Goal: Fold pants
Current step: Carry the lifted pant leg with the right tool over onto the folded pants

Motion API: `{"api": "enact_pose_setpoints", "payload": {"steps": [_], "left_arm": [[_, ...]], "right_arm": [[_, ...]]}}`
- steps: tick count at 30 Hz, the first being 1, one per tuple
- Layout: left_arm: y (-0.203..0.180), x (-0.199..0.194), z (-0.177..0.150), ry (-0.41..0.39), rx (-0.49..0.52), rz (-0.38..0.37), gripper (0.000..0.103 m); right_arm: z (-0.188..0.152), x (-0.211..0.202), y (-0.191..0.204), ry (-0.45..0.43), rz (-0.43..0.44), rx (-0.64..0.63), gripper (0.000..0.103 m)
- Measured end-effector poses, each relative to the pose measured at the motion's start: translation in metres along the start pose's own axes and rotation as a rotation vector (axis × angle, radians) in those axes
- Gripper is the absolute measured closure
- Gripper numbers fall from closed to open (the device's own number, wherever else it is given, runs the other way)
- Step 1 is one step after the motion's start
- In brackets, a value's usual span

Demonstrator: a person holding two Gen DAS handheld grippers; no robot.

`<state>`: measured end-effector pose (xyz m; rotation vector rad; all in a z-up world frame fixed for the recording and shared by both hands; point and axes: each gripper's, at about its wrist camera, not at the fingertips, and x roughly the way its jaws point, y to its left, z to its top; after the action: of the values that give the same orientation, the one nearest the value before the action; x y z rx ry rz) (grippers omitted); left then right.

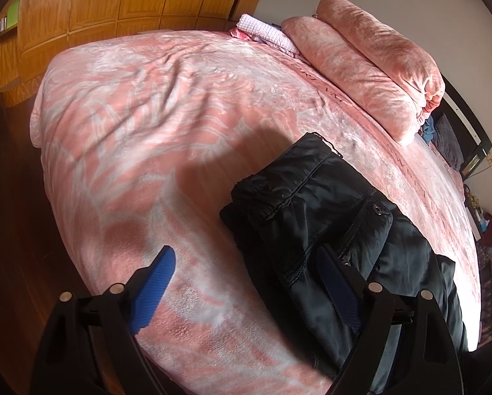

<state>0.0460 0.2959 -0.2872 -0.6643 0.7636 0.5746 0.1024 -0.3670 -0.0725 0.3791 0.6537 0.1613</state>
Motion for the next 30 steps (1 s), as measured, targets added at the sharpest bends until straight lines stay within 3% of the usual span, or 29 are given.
{"api": "enact_pose_setpoints", "payload": {"steps": [19, 30], "left_arm": [[0.011, 0.008, 0.002, 0.041, -0.042, -0.022, 0.016], [0.012, 0.009, 0.002, 0.047, -0.044, -0.026, 0.016]], "right_arm": [[-0.038, 0.037, 0.077, 0.085, 0.002, -0.167, 0.088], [-0.115, 0.089, 0.129, 0.224, 0.02, -0.317, 0.088]]}}
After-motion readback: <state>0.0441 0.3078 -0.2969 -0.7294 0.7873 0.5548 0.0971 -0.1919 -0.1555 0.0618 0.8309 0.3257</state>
